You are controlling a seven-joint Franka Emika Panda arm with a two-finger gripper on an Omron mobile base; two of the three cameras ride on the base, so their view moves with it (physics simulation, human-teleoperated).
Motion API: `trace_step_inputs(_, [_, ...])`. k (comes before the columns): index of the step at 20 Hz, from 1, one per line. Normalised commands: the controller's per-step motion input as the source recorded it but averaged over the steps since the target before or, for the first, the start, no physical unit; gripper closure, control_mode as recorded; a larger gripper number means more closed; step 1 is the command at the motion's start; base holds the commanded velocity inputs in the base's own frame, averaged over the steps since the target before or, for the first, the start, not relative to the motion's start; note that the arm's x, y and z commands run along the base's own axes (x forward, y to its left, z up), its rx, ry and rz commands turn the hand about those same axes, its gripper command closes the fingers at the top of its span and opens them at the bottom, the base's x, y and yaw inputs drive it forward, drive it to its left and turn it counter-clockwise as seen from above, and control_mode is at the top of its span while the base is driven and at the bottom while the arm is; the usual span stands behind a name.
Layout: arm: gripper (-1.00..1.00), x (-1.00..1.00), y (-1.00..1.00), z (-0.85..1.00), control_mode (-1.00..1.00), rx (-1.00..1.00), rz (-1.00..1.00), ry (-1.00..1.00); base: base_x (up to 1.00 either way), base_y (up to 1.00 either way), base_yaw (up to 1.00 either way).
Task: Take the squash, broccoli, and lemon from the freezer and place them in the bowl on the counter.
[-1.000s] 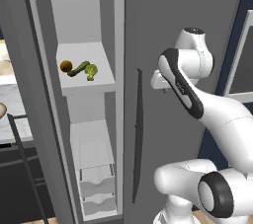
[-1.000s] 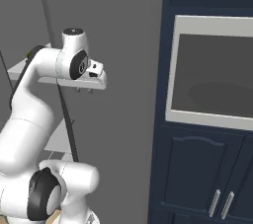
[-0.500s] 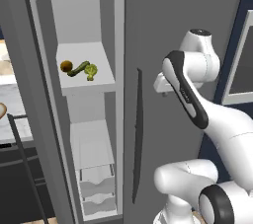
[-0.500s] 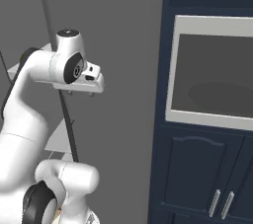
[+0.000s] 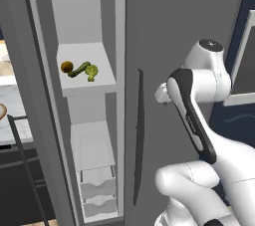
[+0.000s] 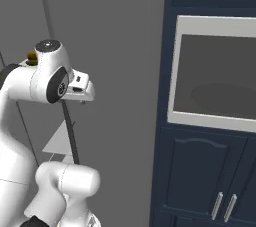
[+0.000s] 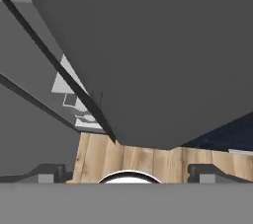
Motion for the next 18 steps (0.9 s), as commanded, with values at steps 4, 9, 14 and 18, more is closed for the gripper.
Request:
trace_step_inputs(4, [-1.00, -0.10, 0.49, 0.06, -1.00, 0.00, 0.00, -0.05, 0.00, 0.00, 0.00])
trace_step_inputs(9, [-1.00, -0.12, 0.18, 0.05, -1.00, 0.01, 0.00, 0.00, 0.00, 0.00, 0.00])
trace_step_inputs(14, [-1.00, -0.09, -0.09, 0.00, -1.00, 0.00, 0.00, 0.00, 0.00, 0.00, 0.00])
trace_step_inputs(18, [-1.00, 0.00, -0.01, 0.00, -1.00, 0.00, 0.00, 0.00, 0.00, 0.00, 0.00])
